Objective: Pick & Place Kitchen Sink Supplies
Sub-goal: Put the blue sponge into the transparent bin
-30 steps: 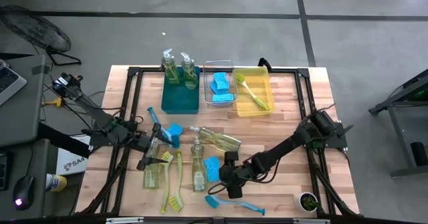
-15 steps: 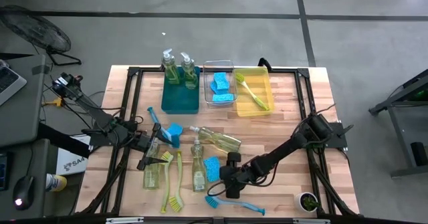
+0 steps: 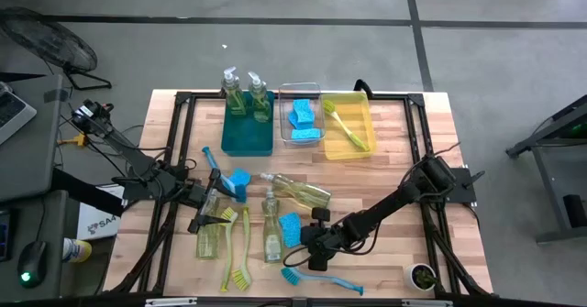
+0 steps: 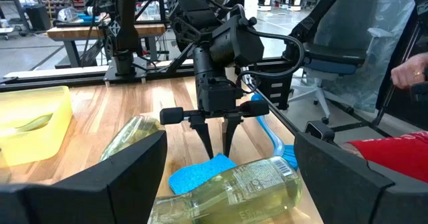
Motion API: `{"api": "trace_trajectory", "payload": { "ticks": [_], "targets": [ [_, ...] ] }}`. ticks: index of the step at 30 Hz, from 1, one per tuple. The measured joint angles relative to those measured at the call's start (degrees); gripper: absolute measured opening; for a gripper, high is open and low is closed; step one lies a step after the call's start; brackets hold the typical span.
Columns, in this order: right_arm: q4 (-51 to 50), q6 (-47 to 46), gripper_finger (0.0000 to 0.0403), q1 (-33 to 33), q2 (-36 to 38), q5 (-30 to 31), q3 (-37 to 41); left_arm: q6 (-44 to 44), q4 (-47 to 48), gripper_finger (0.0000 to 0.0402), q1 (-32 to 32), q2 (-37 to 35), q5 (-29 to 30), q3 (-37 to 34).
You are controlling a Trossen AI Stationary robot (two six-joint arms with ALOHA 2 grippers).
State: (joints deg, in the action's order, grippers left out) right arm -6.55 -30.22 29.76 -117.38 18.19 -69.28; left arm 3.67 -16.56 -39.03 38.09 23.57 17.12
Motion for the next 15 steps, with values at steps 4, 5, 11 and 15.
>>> {"api": "trace_trajectory", "payload": {
  "ticks": [4,5,11,15],
  "targets": [
    [0.02,-0.02,0.0067,0.02,0.00,-0.12,0.00,0.28,0.02,0.0321,0.00,0.00,0.13,0.00],
    [0.04,-0.02,0.0058,0.02,0.00,-0.12,0.00,0.37,0.02,0.0321,0.00,0.00,0.13,0.00],
    [0.28,0.03,0.0005,0.04,0.00,-0.76,0.00,0.67,0.06,0.0321,0.00,0.00,0.13,0.00],
    [0.26,-1.09,0.0005,0.04,0.00,-0.56,0.00,0.68,0.07,0.0321,0.00,0.00,0.13,0.00]
  ]
}}
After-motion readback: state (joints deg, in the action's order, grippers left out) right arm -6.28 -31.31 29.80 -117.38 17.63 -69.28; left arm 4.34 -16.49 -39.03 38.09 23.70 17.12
